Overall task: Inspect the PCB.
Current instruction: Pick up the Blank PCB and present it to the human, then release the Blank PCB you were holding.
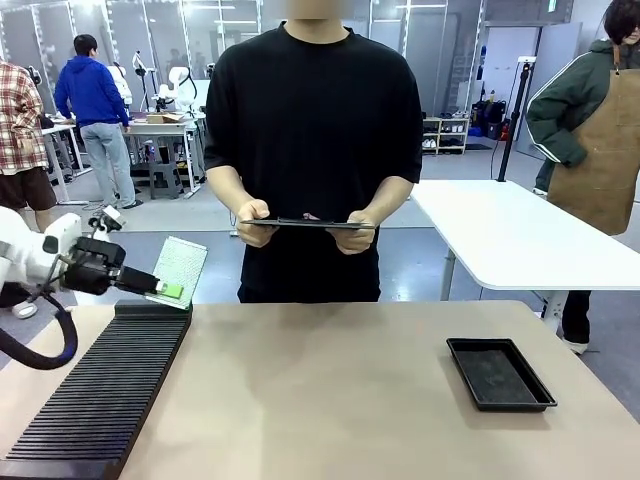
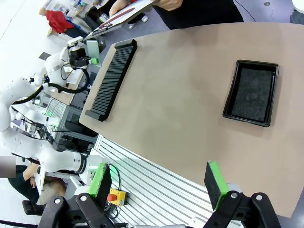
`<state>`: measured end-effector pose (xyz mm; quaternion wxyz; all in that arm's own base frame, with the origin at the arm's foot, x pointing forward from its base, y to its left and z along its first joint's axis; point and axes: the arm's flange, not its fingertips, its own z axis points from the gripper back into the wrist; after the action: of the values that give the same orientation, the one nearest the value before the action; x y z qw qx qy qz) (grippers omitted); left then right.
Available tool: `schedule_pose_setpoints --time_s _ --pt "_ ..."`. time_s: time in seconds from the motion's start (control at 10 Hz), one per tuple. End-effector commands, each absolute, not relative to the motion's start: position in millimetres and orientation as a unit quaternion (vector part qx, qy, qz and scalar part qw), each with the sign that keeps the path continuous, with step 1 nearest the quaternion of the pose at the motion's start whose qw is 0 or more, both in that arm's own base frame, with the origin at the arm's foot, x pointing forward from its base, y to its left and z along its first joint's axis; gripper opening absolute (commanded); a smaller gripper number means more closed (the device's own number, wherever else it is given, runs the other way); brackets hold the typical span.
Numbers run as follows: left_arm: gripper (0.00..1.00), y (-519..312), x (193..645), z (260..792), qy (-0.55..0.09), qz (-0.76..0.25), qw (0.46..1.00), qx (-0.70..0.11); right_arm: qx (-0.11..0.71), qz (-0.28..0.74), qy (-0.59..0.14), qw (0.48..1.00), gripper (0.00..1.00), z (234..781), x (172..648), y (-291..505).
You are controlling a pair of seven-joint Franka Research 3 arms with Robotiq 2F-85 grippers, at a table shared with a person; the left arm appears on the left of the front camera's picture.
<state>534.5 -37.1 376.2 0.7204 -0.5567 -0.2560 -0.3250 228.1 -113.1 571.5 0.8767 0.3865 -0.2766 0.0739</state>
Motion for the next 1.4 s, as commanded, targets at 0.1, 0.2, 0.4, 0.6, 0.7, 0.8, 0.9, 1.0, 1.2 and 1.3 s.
schedule_pose_setpoints --time_s 0.1,0.2,0.4,0.6,0.7,0.8,0.9,1.0,1.2,1.3 --pt "0.02 -64 558 349 -0.129 -0.238 0.745 -0.61 0.389 0.083 -0.282 0.873 1.0 572 228 -113" --pt "0.02 -69 564 337 -0.102 -0.224 0.749 -0.615 0.389 0.083 -0.282 0.873 1.0 572 228 -113" --pt "0.02 -69 561 325 -0.1 -0.179 0.745 -0.635 0.389 0.083 -0.282 0.873 1.0 572 228 -113" --pt "0.02 -68 560 328 -0.099 -0.211 0.763 -0.603 0.389 0.083 -0.282 0.873 1.0 572 228 -113" --pt "0.02 -73 555 315 -0.1 -0.185 0.751 -0.625 0.389 0.083 -0.282 0.873 1.0 572 228 -113" --pt "0.02 -73 555 315 -0.1 -0.185 0.751 -0.625 0.389 0.083 -0.282 0.873 1.0 572 228 -113" --pt "0.02 -73 555 315 -0.1 -0.185 0.751 -0.625 0.389 0.083 -0.282 0.873 1.0 572 228 -113" --pt "0.02 -73 555 315 -0.1 -0.185 0.751 -0.625 0.389 0.083 -0.282 0.873 1.0 572 228 -113" --pt "0.02 -73 555 315 -0.1 -0.185 0.751 -0.625 0.389 0.083 -0.282 0.873 1.0 572 228 -113" --pt "0.02 -73 555 315 -0.1 -0.185 0.751 -0.625 0.389 0.083 -0.282 0.873 1.0 572 228 -113"
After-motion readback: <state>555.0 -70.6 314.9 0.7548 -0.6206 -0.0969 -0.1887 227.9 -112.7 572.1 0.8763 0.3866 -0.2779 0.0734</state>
